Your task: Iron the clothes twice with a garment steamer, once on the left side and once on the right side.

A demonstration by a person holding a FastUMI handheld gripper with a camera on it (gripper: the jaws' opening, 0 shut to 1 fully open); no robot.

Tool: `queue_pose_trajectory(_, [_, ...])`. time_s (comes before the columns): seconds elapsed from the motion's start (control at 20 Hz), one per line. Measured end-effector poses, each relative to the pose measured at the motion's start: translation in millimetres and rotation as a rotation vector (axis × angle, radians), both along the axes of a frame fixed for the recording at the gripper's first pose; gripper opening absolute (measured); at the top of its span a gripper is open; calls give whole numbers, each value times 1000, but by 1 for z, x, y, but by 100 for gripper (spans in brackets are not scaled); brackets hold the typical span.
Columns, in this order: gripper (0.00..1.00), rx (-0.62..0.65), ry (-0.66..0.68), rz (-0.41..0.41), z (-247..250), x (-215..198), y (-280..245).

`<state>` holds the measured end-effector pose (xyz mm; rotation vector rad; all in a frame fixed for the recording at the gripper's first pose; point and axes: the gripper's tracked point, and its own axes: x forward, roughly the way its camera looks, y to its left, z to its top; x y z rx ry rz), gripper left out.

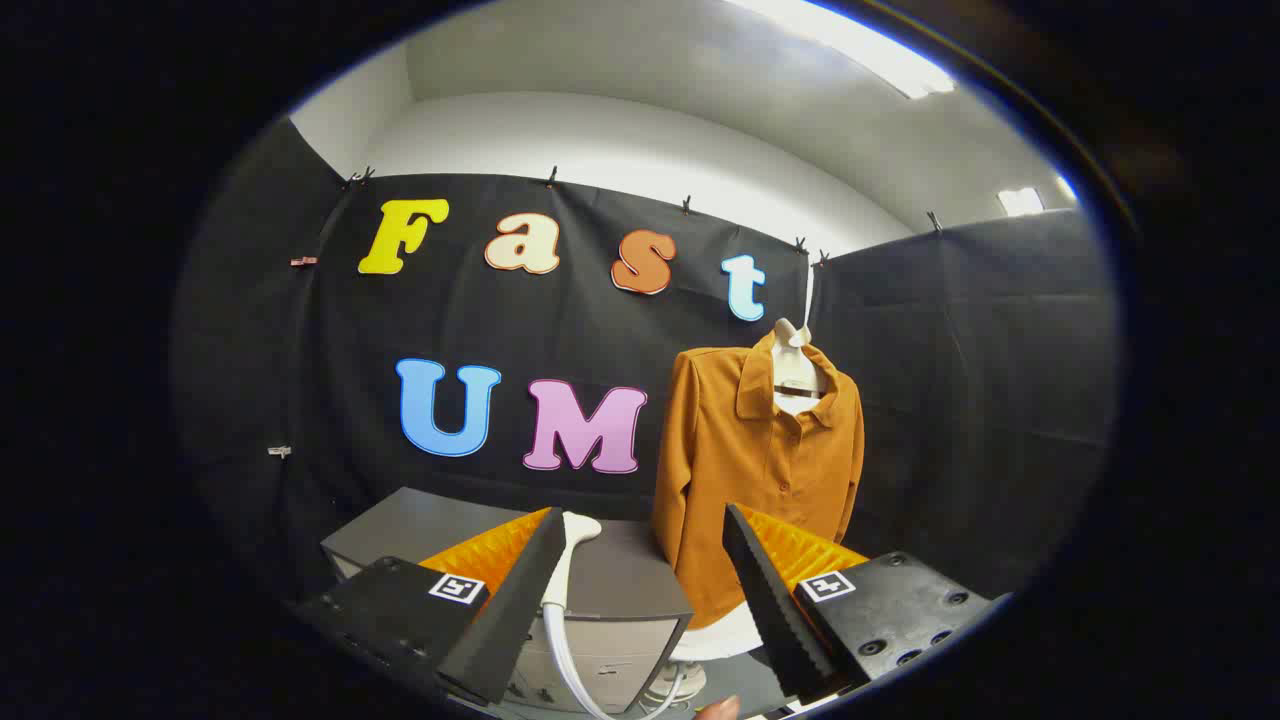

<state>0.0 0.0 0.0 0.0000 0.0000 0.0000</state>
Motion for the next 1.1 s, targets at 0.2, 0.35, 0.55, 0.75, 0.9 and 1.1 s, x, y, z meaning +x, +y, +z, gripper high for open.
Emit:
queue_pose_trajectory(0.2, [99,8,-2,27,1,0,8])
queue_pose_trajectory(0.35, [98,75,-7,92,4,-7,19])
queue_pose_trajectory(0.55, [98,31,-10,87,1,-6,12])
queue_pose_trajectory(0.75, [98,52,-24,103,3,-9,9])
queue_pose_trajectory(0.9, [98,58,-30,97,6,-8,0])
queue_pose_trajectory(1.1, [98,47,-75,98,16,-13,0])
